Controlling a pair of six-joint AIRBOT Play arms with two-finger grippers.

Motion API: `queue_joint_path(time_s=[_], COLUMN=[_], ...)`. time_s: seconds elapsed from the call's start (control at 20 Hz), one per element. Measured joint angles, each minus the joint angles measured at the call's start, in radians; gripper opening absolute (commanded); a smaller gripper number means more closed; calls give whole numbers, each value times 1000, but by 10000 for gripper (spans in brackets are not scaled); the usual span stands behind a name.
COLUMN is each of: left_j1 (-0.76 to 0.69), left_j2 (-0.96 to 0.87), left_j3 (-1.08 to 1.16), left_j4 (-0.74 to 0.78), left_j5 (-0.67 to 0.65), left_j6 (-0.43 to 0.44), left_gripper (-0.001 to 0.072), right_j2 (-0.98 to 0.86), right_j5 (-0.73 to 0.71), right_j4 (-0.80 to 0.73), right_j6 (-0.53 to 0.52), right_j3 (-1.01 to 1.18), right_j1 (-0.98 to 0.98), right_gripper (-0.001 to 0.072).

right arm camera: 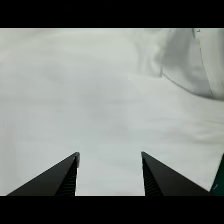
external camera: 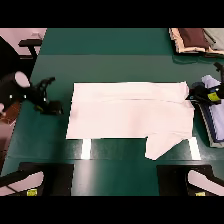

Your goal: Fold the shirts.

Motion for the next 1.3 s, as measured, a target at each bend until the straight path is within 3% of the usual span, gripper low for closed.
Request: queue_joint_path(time_s=[0.45, 0.55, 0.8, 0.85, 0.9, 1.0, 1.3], left_j1=[-68, -98, -128, -127, -127, -131, -132], left_j2=[92, 92, 90, 92, 93, 94, 95], left_j3=[-306, -323, -298, -278, -259, -222, -176], left_j4=[-167, -174, -155, -146, -150, -163, -171], left_j5=[135, 155, 171, 174, 170, 151, 153], left_j6=[1, 2, 9, 9, 9, 13, 18], left_gripper=[425, 32, 25, 25, 25, 25, 26], right_j2=[150, 156, 163, 163, 163, 163, 126], right_j5=[-18, -4, 98, 117, 130, 151, 85], right_j4=[64, 64, -81, -111, -130, -157, -111], right_j6=[-22, -23, -21, -15, -13, -8, -2], right_j3=[-74, -75, -108, -135, -168, -255, -500], right_j1=[-36, -37, -45, -58, -75, -122, -223], right_gripper=[453, 454, 454, 467, 544, 557, 548])
